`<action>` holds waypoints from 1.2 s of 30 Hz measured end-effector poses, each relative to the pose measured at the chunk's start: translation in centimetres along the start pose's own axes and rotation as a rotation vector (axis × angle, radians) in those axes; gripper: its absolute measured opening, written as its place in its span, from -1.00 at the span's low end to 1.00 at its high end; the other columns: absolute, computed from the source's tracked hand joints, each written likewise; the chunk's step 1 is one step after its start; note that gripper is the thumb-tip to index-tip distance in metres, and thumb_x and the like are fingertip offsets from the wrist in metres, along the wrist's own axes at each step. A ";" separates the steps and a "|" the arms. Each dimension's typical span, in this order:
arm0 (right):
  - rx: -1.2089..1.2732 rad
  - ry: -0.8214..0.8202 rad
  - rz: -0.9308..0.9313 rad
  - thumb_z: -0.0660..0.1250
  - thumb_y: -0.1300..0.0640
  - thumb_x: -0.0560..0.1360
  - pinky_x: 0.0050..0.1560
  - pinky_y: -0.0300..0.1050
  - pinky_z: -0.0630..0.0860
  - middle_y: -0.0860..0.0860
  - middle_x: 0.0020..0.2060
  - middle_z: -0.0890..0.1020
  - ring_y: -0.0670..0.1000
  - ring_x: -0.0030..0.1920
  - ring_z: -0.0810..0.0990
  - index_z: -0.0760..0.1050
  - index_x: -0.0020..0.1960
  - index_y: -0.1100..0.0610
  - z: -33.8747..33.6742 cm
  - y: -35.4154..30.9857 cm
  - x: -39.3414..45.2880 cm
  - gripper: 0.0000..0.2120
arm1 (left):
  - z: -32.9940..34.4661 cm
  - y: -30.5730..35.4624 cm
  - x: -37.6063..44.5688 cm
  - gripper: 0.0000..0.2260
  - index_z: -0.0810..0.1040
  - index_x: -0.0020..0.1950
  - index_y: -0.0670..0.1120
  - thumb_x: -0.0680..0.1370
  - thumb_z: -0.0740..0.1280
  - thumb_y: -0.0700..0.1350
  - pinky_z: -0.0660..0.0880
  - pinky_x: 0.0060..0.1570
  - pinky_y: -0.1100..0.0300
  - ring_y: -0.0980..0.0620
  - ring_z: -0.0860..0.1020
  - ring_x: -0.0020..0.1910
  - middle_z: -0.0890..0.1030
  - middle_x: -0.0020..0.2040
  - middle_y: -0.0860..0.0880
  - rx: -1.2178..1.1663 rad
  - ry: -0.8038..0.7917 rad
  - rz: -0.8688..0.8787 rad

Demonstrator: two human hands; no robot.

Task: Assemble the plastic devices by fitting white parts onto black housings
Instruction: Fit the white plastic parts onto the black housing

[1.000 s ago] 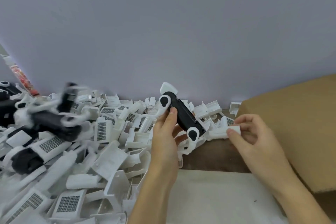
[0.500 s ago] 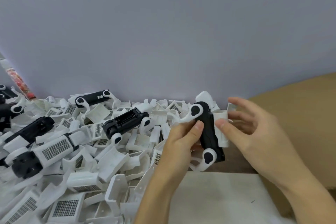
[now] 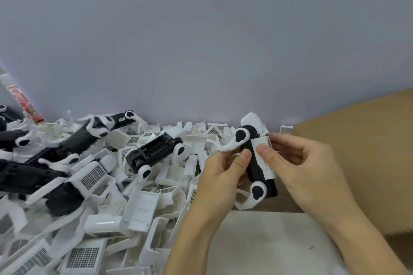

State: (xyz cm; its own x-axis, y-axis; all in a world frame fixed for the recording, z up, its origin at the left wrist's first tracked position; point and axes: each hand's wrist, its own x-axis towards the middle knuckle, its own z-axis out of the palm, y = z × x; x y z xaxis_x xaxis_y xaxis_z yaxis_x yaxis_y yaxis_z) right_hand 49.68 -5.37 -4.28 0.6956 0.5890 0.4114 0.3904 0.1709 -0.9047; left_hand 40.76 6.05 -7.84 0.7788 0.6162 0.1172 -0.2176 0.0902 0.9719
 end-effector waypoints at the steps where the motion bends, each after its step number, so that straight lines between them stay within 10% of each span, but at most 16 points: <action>1: 0.014 0.005 0.002 0.49 0.12 0.47 -0.14 -0.35 0.59 -0.17 -0.18 0.74 -0.16 -0.13 0.72 0.69 -0.10 -0.09 0.0 0.0 0.0 -0.90 | 0.0 0.0 0.0 -0.65 0.62 0.23 -0.14 0.53 0.31 0.02 0.52 0.27 -0.16 -0.13 0.67 0.14 0.71 0.10 -0.14 -0.001 -0.010 0.005; 36: -0.023 0.011 0.014 0.48 0.06 0.47 -0.11 -0.19 0.65 -0.16 -0.22 0.74 -0.13 -0.16 0.73 0.72 -0.12 -0.10 0.6 0.7 -0.1 -0.93 | 0.1 0.5 0.0 -0.77 0.64 0.21 -0.16 0.68 0.22 -0.15 0.59 0.17 -0.05 -0.10 0.70 0.07 0.73 0.04 -0.14 0.061 -0.014 0.041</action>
State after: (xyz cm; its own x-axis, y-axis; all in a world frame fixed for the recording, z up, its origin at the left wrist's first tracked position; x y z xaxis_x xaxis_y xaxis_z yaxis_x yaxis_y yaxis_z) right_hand 49.52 -4.83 -5.05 0.7075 0.5826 0.4001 0.3944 0.1443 -0.9075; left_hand 40.66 6.00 -7.30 0.7781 0.6076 0.1592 -0.2130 0.0167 0.9769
